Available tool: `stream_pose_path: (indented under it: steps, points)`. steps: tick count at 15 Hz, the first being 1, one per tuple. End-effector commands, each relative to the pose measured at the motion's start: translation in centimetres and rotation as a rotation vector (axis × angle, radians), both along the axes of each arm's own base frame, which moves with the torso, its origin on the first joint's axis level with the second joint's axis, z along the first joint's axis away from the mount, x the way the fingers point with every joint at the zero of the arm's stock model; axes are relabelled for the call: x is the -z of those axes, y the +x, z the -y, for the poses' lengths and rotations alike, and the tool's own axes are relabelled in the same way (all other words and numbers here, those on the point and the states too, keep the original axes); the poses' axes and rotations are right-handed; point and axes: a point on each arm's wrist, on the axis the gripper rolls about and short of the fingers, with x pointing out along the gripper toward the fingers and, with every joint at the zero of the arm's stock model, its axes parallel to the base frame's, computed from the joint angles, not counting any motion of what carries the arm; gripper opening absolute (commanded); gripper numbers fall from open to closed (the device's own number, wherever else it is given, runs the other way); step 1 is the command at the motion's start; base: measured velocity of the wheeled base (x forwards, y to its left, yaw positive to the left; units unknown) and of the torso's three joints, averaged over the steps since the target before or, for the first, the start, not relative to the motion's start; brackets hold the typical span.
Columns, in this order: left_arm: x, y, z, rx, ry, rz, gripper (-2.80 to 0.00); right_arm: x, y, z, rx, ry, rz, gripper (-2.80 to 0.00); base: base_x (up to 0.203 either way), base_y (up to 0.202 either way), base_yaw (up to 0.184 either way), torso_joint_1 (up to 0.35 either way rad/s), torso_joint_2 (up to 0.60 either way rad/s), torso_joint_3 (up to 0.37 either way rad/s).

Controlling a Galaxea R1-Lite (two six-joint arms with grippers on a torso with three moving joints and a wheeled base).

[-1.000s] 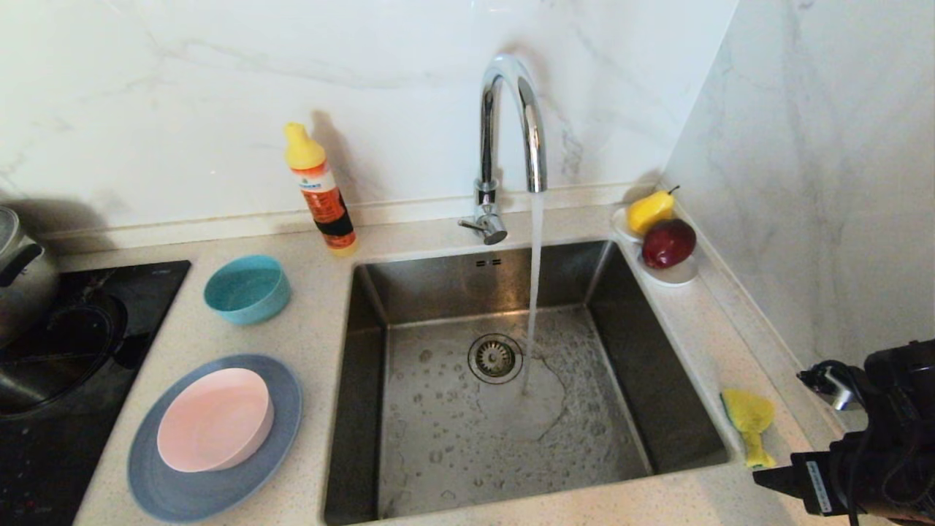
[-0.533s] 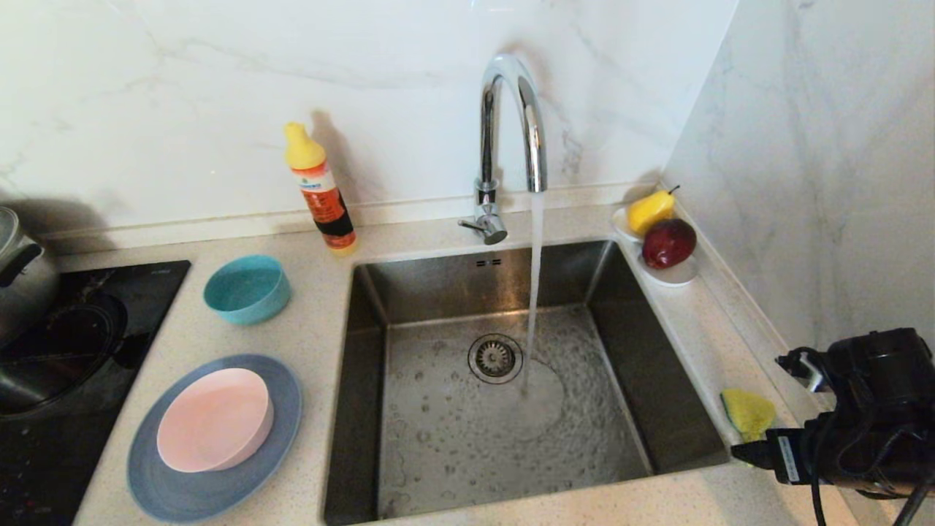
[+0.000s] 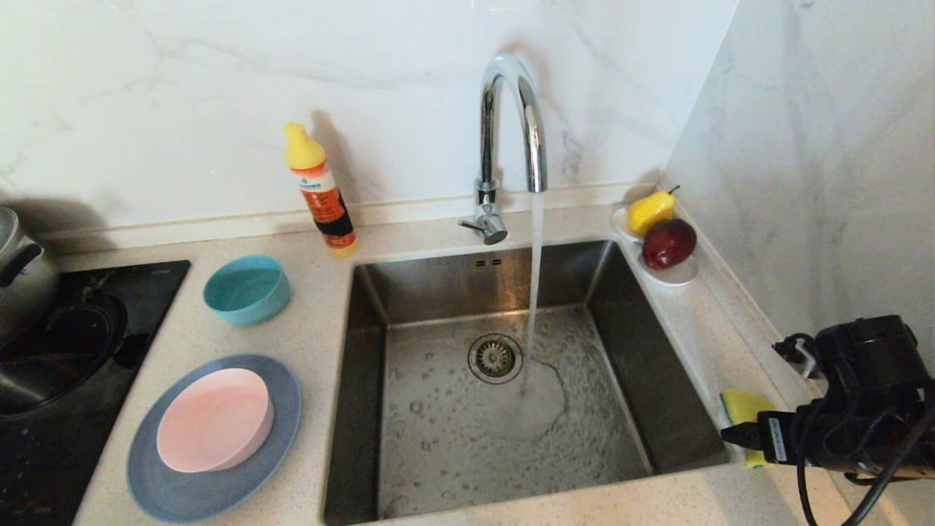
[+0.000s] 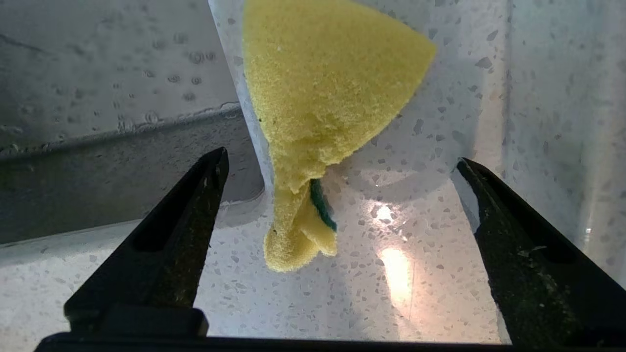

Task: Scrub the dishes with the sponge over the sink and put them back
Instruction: Pick up a bowl and the sponge

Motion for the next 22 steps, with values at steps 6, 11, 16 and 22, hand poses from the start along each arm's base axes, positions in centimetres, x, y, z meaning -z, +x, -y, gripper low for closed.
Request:
stream_pose_path:
  steps: [6,11,16,22]
  points:
    - [0.0,0.0,0.0,0.0,0.0,-0.001,-2.8,0.3,0.5,0.0,0.004,0.0,-0.01,-2.8,0.0,0.0,0.0,0.0,0.0,0.0]
    - [0.0,0.0,0.0,0.0,0.0,-0.002,-2.8,0.0,0.4,0.0,0.011,0.002,-0.001,-2.8,0.0,0.0,0.0,0.0,0.0,0.0]
    - [0.0,0.0,0.0,0.0,0.0,-0.002,-2.8,-2.6,-1.9,-0.1,-0.003,0.006,0.062,-2.8,0.0,0.0,0.0,0.0,0.0,0.0]
    - [0.0,0.0,0.0,0.0,0.0,-0.002,-2.8,-7.1,-7.2,-1.8,-0.141,0.034,0.142,-2.8,0.0,0.0,0.0,0.0,0.0,0.0]
